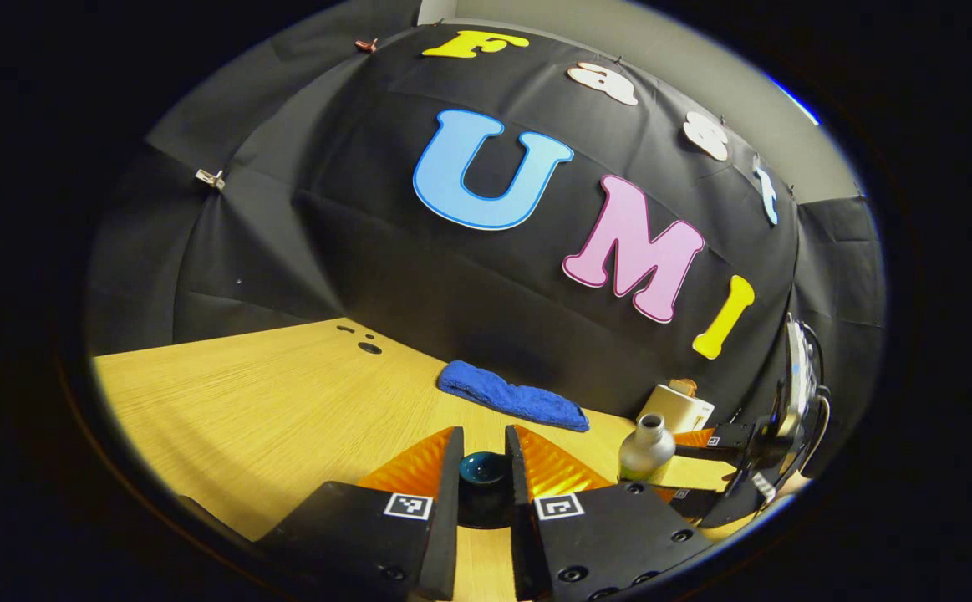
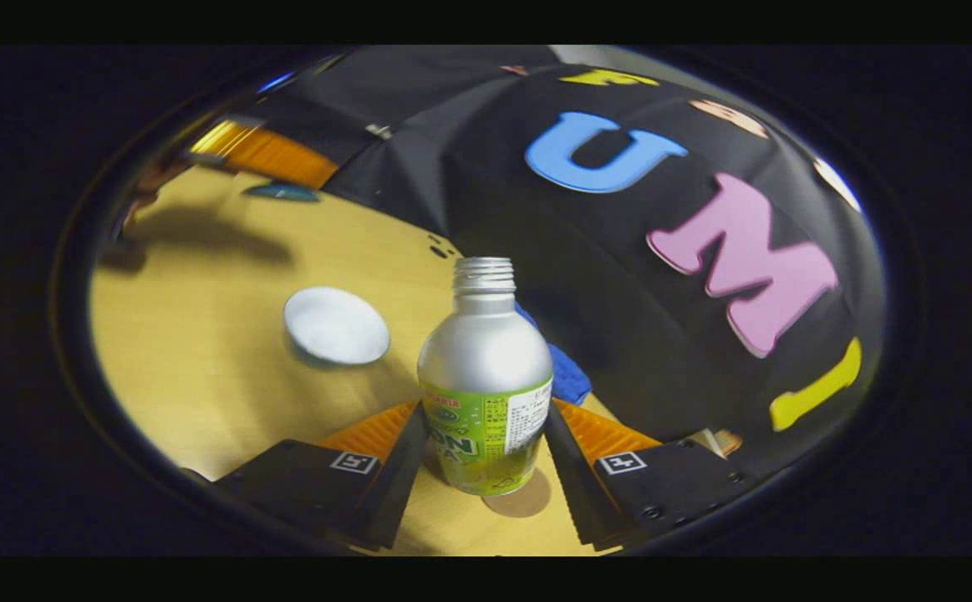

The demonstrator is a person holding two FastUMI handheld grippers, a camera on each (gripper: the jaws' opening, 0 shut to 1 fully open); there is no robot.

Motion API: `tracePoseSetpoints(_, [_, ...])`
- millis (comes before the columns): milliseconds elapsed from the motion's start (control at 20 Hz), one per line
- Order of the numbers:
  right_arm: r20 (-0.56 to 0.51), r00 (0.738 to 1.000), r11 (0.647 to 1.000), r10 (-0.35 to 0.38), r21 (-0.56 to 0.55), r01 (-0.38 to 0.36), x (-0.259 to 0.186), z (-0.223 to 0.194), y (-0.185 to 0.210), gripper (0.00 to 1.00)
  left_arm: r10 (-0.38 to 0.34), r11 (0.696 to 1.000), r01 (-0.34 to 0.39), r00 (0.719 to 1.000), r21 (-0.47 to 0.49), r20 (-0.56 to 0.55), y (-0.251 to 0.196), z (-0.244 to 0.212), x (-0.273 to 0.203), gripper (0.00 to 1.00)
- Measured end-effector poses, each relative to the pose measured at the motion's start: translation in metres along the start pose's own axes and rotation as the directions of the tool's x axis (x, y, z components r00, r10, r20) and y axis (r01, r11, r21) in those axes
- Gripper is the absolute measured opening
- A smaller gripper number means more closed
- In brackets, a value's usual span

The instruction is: Open the teacup lid with one hand, grasp the water bottle and pour water into the teacup with the other hand; after pouring, place the water bottle on the coaster and then close the teacup lid.

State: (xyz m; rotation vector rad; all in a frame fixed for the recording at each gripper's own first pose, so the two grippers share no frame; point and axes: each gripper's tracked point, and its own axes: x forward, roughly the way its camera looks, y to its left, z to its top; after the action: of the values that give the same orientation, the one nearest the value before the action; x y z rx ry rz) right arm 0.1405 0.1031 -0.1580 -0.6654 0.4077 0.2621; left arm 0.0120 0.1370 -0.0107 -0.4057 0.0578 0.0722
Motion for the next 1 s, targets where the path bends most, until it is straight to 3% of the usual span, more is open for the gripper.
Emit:
tracePoseSetpoints(150, [0.032, 0.999, 0.971, 0.035, 0.237, -0.041, 0.010, -0.005, -0.015, 0.80, -0.012, 1.000, 0.012, 1.000, -0.010, -0.013, -0.006, -0.005, 0.004, 0.30])
tracePoseSetpoints(300, [0.050, 0.999, 0.917, -0.006, 0.399, -0.014, 0.015, -0.011, -0.040, 0.77, -0.012, 1.000, 0.012, 1.000, 0.001, -0.017, -0.009, -0.008, 0.006, 0.30])
tracePoseSetpoints(600, [0.050, 0.998, 0.849, -0.043, 0.528, 0.010, 0.026, -0.048, -0.075, 0.80, -0.012, 1.000, 0.012, 1.000, 0.017, -0.010, -0.012, -0.006, 0.007, 0.30])
tracePoseSetpoints(650, [0.049, 0.998, 0.841, -0.040, 0.541, 0.007, 0.028, -0.052, -0.077, 0.77, -0.010, 1.000, 0.011, 1.000, 0.019, -0.011, -0.011, -0.006, 0.006, 0.30])
tracePoseSetpoints(1000, [0.038, 0.999, 0.818, -0.028, 0.575, 0.001, 0.031, -0.063, -0.076, 0.80, -0.010, 1.000, 0.011, 1.000, 0.024, -0.021, -0.012, -0.012, 0.009, 0.30])
